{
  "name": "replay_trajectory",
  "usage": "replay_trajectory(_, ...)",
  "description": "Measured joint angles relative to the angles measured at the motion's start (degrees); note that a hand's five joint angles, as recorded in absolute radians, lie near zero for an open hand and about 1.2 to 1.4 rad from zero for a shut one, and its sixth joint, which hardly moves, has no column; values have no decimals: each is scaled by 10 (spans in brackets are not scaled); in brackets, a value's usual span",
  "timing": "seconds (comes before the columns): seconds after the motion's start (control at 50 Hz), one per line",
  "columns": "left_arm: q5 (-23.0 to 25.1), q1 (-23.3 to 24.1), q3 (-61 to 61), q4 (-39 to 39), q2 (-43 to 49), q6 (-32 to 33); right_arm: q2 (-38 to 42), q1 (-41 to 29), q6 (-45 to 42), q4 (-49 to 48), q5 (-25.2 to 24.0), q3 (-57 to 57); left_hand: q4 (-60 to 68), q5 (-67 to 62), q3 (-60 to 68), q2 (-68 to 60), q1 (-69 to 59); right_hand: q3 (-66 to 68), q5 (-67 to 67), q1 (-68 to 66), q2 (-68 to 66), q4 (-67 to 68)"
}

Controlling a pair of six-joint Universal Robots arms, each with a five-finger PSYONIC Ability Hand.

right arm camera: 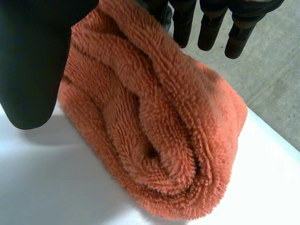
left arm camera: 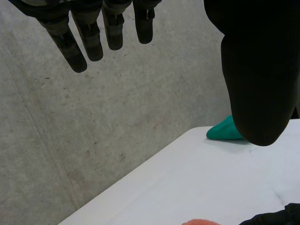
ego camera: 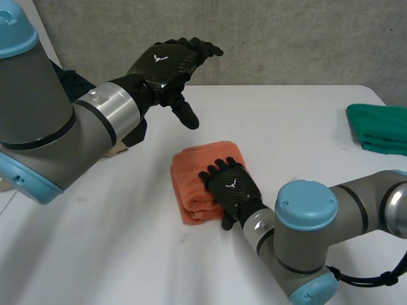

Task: Fold the laundry.

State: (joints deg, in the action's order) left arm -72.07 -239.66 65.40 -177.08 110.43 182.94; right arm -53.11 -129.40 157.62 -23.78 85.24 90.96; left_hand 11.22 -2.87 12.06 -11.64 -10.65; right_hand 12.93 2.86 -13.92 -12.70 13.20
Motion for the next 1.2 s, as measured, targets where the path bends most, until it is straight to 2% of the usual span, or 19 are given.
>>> replay_trajectory(0.3,0,-2,-4,-3,4,-10,40,-6,-34,-50,18,-33,0,0,0,0,0,3,7,-2,-2,2)
replay_trajectory(0.4,0,-1,-3,-3,5,-13,50,-10,-40,-54,23,-50,0,0,0,0,0,38,44,-23,-43,34)
replay_trajectory(0.46,0,-1,-2,-3,5,-15,58,-11,-42,-56,25,-64,0,0,0,0,0,134,130,-123,-135,129)
replay_trajectory(0.52,0,-2,-1,-3,4,-17,69,-11,-45,-56,27,-81,0,0,0,0,0,404,374,-392,-415,400)
replay_trajectory(0.56,0,-2,-1,-2,3,-19,70,-11,-46,-56,28,-83,0,0,0,0,0,451,412,-418,-462,439)
replay_trajectory(0.58,0,-3,0,-2,3,-20,77,-9,-49,-56,30,-96,0,0,0,0,0,526,484,-442,-528,532)
replay_trajectory(0.82,0,-5,-22,0,-4,-35,58,17,-42,-114,39,-158,0,0,0,0,0,529,484,-442,-528,550)
replay_trajectory(1.04,0,-1,-49,6,-20,-53,75,143,-11,-122,70,-357,0,0,0,0,0,533,484,-442,-528,551)
replay_trajectory(1.2,4,-1,-52,6,-24,-57,152,273,5,-91,69,-543,0,0,0,0,0,534,495,-442,-529,551)
